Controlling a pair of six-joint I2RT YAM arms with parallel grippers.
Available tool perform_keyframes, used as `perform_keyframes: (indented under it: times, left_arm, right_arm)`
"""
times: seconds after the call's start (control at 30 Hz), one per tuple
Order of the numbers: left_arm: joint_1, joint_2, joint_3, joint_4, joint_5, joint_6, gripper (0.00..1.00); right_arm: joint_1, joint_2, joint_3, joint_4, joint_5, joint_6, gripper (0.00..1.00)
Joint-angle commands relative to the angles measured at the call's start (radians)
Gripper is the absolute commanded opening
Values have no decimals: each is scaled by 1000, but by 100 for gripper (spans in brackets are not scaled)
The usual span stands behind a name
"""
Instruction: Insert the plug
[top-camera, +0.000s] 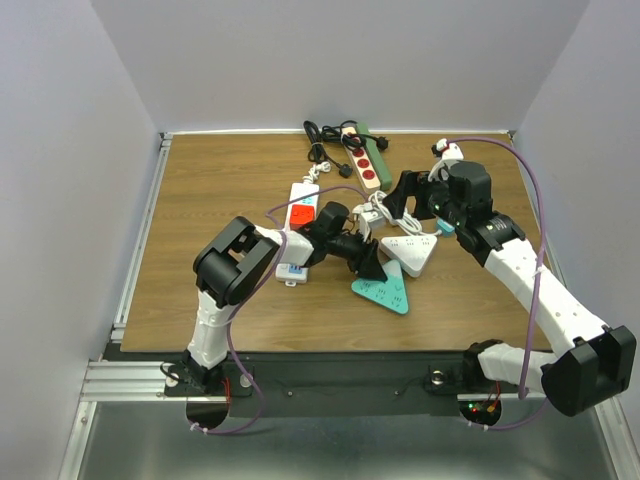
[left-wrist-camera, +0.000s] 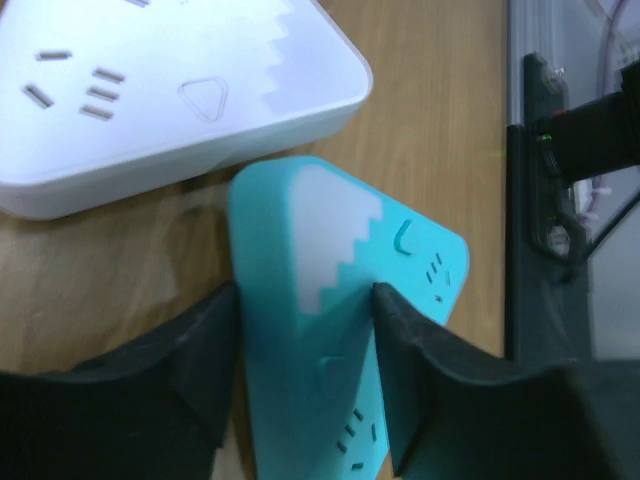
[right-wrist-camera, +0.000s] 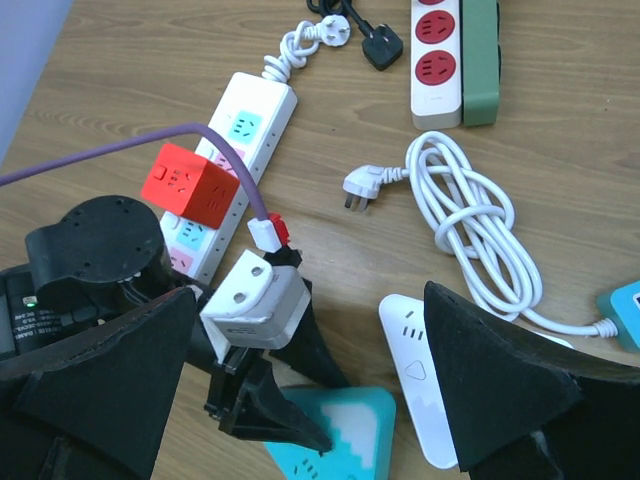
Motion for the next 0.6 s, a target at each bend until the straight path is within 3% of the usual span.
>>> perform_keyframes:
  times: [0.0, 0.03, 0.1, 0.13, 0.2, 0.3, 0.43, 0.57]
  left_arm:
    - [-3, -2, 42, -3, 76, 30, 47]
    - [-3, 1, 44, -4, 86, 28, 37]
    - [-3, 2, 48, -4, 103, 24, 28]
    - [-3, 1, 50, -6, 114, 22, 15]
    - [-3, 1, 54, -6, 143, 14, 0]
    - [-3, -22, 41, 11, 159, -7, 0]
    - [29, -140, -47, 239, 114, -212, 0]
    - [91, -278, -84, 344, 10, -338, 0]
  right_arm:
    - [-8, -15, 41, 5, 15, -19, 100]
    - [-8, -16, 41, 5, 17, -19, 100]
    - [-9, -16, 41, 5, 17, -19, 100]
    - [-8, -15, 44, 5, 17, -19, 100]
    - [-9, -12, 56, 5, 19, -21, 100]
    - [-11, 2, 100, 5, 19, -24, 100]
    - [-28, 56, 186, 8, 20, -31, 100]
    - [-45, 123, 284, 11, -12, -24, 100]
